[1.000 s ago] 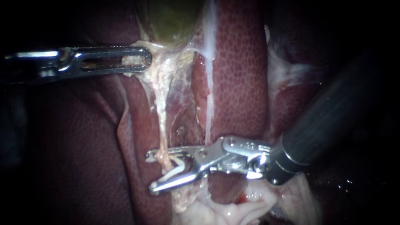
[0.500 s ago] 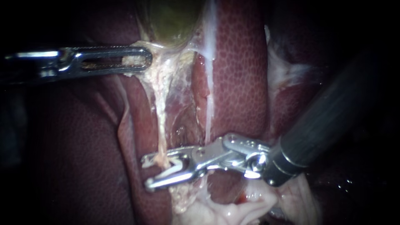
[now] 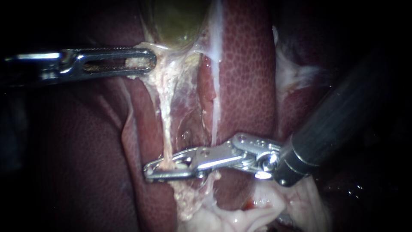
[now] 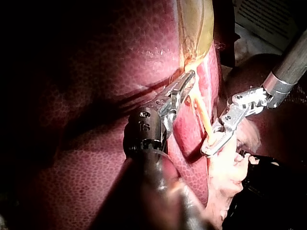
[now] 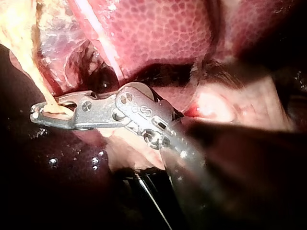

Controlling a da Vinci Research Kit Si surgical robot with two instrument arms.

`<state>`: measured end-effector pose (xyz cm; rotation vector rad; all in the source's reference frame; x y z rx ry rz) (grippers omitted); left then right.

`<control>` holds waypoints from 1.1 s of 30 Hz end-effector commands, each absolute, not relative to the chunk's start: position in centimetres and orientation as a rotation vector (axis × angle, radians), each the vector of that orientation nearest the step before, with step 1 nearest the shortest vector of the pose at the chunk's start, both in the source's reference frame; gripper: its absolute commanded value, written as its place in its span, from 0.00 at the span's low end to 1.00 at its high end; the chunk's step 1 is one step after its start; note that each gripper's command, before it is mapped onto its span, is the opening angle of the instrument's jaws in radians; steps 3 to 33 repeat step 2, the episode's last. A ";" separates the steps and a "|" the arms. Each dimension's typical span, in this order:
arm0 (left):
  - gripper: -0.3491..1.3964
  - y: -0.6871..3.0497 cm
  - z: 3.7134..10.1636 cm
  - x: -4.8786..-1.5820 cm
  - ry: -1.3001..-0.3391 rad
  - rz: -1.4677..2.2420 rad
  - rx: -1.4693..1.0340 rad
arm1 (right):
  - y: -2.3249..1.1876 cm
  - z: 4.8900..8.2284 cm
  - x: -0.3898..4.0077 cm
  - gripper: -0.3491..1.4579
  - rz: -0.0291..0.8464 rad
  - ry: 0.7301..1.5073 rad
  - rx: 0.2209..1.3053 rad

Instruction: Clipping first clip left tube

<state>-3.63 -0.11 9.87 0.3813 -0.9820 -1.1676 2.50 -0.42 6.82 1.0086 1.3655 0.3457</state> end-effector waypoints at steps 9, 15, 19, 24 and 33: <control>0.00 -0.10 9.87 -3.62 -0.982 -1.167 0.381 | -0.42 6.83 2.49 0.00 0.346 1.366 1.009; 0.00 -0.10 9.87 -3.62 -0.982 -1.167 0.381 | -0.42 6.83 2.49 0.00 0.346 1.366 1.009; 0.00 -0.10 9.87 -3.62 -0.982 -1.167 0.381 | -0.42 6.83 2.49 0.00 0.346 1.366 1.009; 0.00 -0.10 9.87 -3.62 -0.982 -1.167 0.381 | -0.42 6.83 2.49 0.00 0.346 1.366 1.009; 0.00 -0.10 9.87 -3.62 -0.982 -1.167 0.381 | -0.42 6.83 2.49 0.00 0.346 1.366 1.009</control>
